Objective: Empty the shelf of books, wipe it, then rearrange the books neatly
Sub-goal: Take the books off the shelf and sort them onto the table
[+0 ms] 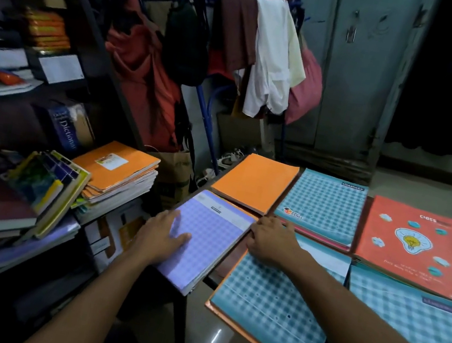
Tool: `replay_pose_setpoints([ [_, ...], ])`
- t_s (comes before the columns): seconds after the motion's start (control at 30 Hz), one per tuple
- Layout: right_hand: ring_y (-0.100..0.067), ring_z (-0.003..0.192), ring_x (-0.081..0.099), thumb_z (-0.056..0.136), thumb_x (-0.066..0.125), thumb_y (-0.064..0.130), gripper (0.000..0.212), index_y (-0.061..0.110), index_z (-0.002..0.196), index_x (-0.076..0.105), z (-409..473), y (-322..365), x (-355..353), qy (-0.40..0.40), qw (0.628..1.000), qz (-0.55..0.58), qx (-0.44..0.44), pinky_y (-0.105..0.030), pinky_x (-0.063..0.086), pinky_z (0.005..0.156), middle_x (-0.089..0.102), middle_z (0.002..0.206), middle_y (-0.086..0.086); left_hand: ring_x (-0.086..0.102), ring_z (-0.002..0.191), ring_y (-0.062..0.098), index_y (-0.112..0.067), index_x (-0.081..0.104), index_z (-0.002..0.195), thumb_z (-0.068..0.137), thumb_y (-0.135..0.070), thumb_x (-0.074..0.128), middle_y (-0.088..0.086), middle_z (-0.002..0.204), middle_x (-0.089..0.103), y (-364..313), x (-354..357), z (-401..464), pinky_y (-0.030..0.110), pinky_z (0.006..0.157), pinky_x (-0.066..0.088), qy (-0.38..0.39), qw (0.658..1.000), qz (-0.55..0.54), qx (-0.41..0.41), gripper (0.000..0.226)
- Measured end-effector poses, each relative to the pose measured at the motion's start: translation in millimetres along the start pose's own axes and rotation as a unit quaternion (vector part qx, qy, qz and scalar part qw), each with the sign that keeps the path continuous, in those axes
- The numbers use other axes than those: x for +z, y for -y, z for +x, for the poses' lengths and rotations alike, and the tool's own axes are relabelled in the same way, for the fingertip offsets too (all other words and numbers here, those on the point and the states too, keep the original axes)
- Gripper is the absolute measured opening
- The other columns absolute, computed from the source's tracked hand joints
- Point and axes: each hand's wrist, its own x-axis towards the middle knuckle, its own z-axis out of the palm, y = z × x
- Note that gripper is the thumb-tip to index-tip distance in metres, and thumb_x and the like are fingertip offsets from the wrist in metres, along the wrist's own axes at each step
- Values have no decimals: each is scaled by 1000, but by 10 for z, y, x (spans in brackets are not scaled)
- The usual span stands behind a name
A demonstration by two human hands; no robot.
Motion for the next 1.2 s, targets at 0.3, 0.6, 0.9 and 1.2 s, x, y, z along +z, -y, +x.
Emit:
replay_pose_setpoints([
  [0.3, -34, 119, 48, 100, 44, 40, 37, 14, 123, 55, -93, -35, -25, -64, 995, 79, -2, -45, 37, 101, 45, 126, -10, 20, 149, 30, -41, 24, 157, 100, -66, 36, -6, 169, 14, -89, -15, -55, 51, 115, 26, 25, 995, 96, -22, 64],
  [0.6, -32, 135, 39, 86, 54, 73, 89, 23, 155, 27, -732, -656, -97, -7, 995, 55, 84, -48, 38, 108, 38, 149, -12, 45, 133, 5, -36, 50, 145, 85, -73, 57, -14, 147, 51, -578, 167, -981, 29, 113, 37, 17, 928, -19, 371, 71],
  [0.9, -29, 133, 39, 82, 62, 74, 89, 19, 148, 38, -639, -669, -83, 25, 988, 140, 57, -44, 38, 107, 41, 149, -8, 48, 122, 14, -44, 57, 129, 82, -39, 82, -10, 140, 57, -476, 457, -1069, 40, 74, 61, -34, 914, 44, 403, 53],
  [1.2, -26, 134, 43, 97, 60, 47, 51, 22, 140, 49, -1278, -924, -473, -61, 989, 125, 48, -40, 37, 109, 47, 142, -6, 42, 137, 9, -44, 48, 143, 79, -81, 50, -16, 149, 46, -1063, 330, -1336, 36, 102, 51, -2, 910, 36, 414, 74],
])
